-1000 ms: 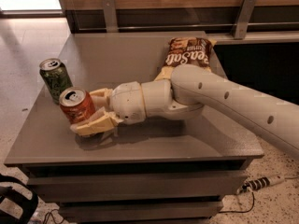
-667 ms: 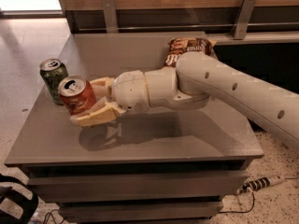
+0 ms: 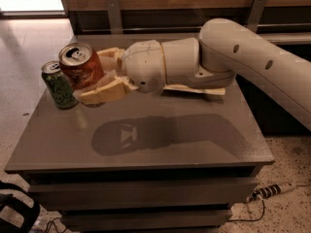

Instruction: Pick coke can

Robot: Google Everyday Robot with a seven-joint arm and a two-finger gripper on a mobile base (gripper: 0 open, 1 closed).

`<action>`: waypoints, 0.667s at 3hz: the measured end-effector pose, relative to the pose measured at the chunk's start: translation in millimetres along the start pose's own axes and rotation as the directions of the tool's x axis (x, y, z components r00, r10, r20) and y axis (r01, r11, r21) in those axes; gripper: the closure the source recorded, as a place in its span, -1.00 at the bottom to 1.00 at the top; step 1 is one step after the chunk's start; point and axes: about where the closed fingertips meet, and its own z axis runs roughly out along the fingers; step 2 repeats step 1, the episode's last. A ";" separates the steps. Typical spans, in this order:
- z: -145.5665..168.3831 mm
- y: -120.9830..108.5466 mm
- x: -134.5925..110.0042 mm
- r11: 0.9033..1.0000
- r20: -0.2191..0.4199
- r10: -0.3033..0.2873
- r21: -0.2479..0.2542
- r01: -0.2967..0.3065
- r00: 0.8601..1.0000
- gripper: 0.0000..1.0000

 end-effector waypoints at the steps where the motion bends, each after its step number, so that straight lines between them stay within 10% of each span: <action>1: -12.3 -9.5 -20.5 1.000 -0.001 -0.008 0.024 0.009 1.000 1.00; 2: -12.3 -9.5 -20.5 1.000 -0.001 -0.008 0.024 0.009 1.000 1.00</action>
Offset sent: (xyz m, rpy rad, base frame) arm 0.0000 0.0000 0.0000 0.0000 0.0000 0.0000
